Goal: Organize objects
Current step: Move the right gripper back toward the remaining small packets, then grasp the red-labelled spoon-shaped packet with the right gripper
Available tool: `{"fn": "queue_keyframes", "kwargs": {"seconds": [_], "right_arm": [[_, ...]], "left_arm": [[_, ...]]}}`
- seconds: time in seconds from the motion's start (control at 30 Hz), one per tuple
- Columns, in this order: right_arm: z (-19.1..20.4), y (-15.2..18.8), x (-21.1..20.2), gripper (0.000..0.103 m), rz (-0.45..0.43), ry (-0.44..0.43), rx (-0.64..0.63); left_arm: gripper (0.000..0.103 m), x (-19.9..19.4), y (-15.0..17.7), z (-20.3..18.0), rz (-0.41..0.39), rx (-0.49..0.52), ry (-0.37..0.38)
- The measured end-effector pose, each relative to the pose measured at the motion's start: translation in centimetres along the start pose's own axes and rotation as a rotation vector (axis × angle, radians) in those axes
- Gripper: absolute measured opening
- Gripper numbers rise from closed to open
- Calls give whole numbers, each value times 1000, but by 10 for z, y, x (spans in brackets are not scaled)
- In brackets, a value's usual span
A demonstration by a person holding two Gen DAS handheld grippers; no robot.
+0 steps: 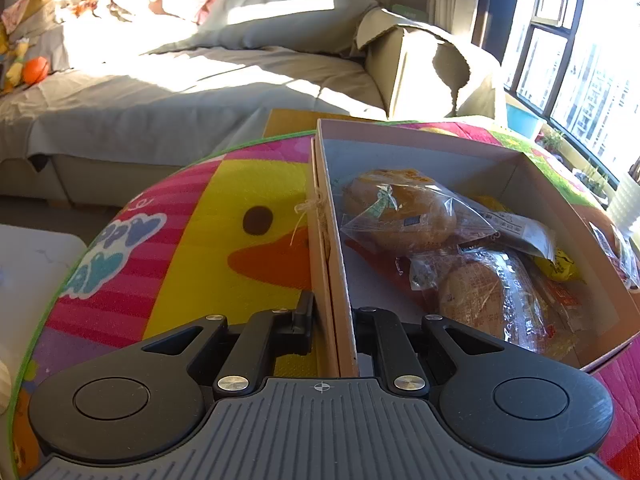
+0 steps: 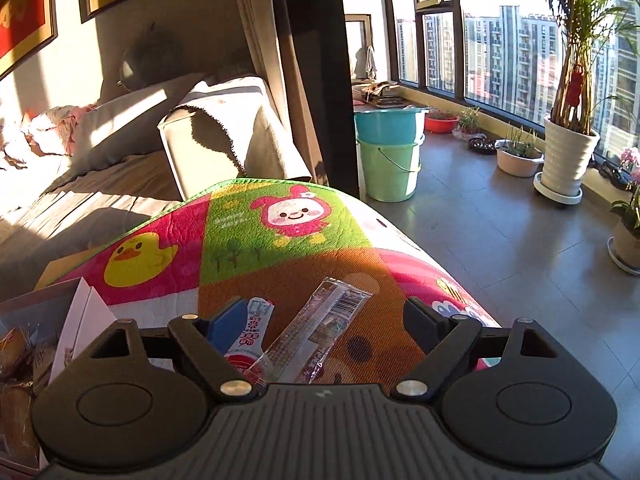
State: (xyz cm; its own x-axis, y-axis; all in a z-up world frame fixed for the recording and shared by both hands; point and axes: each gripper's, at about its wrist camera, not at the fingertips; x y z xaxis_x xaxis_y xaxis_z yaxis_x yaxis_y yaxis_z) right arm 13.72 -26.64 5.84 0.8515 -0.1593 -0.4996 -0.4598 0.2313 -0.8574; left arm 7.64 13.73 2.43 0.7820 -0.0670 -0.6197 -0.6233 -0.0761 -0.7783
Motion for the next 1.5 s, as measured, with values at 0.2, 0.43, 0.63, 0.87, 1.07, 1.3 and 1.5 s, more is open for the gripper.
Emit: {"fn": "queue_keyframes", "kwargs": {"seconds": [0.2, 0.43, 0.63, 0.87, 1.07, 1.3, 1.5], "right_arm": [[-13, -1, 20, 88, 82, 28, 24], [15, 14, 29, 66, 91, -75, -34], [55, 19, 37, 67, 101, -192, -164], [75, 32, 52, 78, 130, -189, -275], [78, 30, 57, 78, 145, -187, -334], [74, 32, 65, 79, 236, -282, -263], [57, 49, 30, 78, 252, -317, -258]], "left_arm": [[13, -1, 3, 1, -9, -23, -7], [13, -5, 5, 3, -5, -21, -5], [13, -4, 4, 2, -4, -20, -8], [13, -6, 5, 3, -1, -13, -5], [13, -6, 6, 1, -4, 0, -7], [13, -5, 5, 0, -1, 1, -11], [13, -5, 5, -1, -5, 4, -11]]}}
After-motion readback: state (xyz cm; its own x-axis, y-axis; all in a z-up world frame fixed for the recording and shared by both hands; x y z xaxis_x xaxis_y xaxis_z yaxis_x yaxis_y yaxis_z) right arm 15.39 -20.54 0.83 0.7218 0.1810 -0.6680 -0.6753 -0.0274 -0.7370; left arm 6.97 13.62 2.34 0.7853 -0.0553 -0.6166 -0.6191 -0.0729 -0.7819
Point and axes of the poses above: each gripper's, at about its wrist camera, not at the fingertips, and x roughly the way its jaws point, z to its left, y to its underside, and after that the axes turned 6 degrees about -z, right-handed
